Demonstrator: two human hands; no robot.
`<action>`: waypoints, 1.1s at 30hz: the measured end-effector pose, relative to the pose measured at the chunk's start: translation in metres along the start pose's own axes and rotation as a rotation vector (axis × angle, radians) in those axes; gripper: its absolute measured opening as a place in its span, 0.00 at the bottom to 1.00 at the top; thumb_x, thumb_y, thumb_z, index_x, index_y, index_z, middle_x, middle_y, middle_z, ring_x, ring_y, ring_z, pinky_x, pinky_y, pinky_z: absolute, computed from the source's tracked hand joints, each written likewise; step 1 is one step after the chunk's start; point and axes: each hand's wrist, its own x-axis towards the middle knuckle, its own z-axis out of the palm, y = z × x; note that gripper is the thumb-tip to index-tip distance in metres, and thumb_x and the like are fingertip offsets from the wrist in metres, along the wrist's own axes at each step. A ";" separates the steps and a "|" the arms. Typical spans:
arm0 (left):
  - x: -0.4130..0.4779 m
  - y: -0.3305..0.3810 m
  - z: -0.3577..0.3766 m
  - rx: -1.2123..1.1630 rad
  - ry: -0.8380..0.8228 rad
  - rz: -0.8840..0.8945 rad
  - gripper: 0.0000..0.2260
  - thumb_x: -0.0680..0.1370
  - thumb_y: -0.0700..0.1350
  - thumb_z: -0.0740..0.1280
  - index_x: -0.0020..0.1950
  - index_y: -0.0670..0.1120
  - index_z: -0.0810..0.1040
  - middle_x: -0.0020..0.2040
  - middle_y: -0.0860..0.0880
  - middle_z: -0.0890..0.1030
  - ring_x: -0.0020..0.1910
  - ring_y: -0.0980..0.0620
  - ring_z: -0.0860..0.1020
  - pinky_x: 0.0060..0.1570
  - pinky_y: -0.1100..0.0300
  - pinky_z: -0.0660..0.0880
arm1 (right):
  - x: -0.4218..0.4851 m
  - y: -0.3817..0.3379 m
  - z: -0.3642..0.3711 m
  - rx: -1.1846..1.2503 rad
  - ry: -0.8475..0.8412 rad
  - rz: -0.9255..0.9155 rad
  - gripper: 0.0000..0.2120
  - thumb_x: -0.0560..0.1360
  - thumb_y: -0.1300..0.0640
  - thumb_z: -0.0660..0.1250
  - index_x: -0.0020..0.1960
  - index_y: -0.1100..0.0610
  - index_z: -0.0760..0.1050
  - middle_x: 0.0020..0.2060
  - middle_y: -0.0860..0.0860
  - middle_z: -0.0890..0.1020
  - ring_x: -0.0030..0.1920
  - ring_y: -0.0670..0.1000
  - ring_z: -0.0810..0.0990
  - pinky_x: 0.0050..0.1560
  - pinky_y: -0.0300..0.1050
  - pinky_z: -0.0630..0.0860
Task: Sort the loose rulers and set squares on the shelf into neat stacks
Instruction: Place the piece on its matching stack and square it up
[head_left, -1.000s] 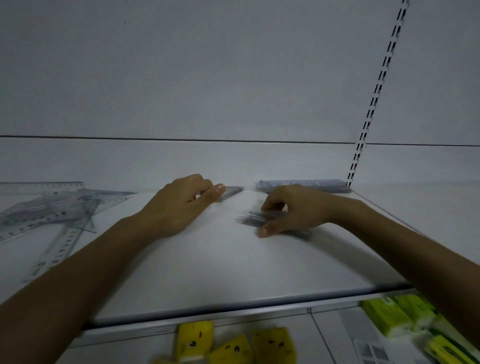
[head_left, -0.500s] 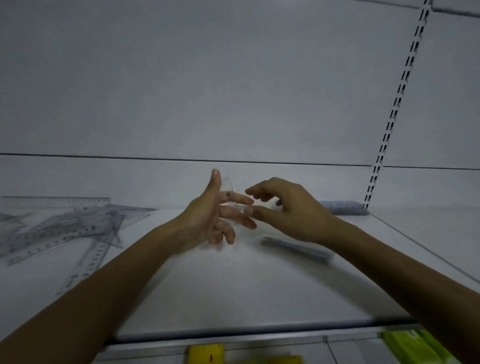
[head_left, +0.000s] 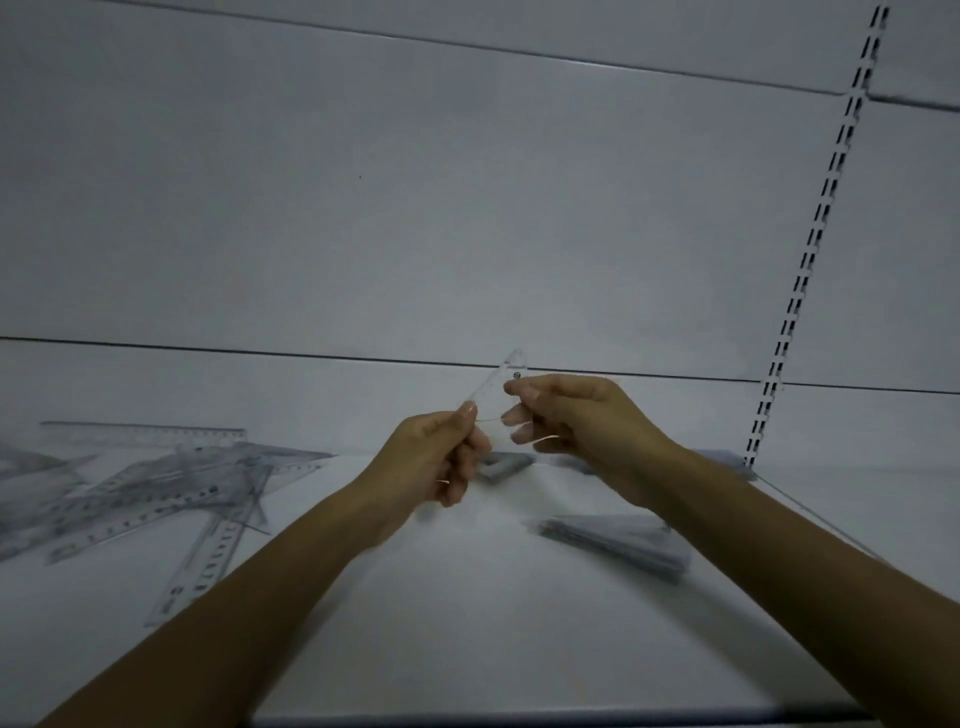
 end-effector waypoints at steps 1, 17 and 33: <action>0.000 0.000 0.000 0.005 0.005 -0.012 0.19 0.80 0.53 0.57 0.38 0.42 0.75 0.25 0.49 0.72 0.22 0.53 0.68 0.24 0.62 0.66 | -0.001 0.002 -0.001 0.079 -0.058 0.016 0.11 0.79 0.58 0.62 0.58 0.55 0.78 0.48 0.51 0.84 0.45 0.48 0.82 0.45 0.40 0.76; 0.012 -0.038 -0.037 1.176 0.281 0.134 0.17 0.79 0.59 0.56 0.60 0.49 0.71 0.55 0.52 0.75 0.55 0.53 0.72 0.47 0.57 0.71 | 0.057 0.015 0.001 -0.906 -0.106 -0.254 0.17 0.68 0.60 0.74 0.56 0.55 0.80 0.46 0.50 0.84 0.47 0.46 0.81 0.52 0.41 0.76; 0.023 -0.048 -0.037 1.222 0.151 0.088 0.16 0.79 0.57 0.58 0.62 0.51 0.70 0.59 0.52 0.75 0.57 0.52 0.72 0.55 0.55 0.71 | 0.097 0.058 0.012 -1.049 -0.408 -0.059 0.16 0.70 0.53 0.74 0.56 0.55 0.81 0.50 0.51 0.83 0.49 0.51 0.79 0.54 0.43 0.75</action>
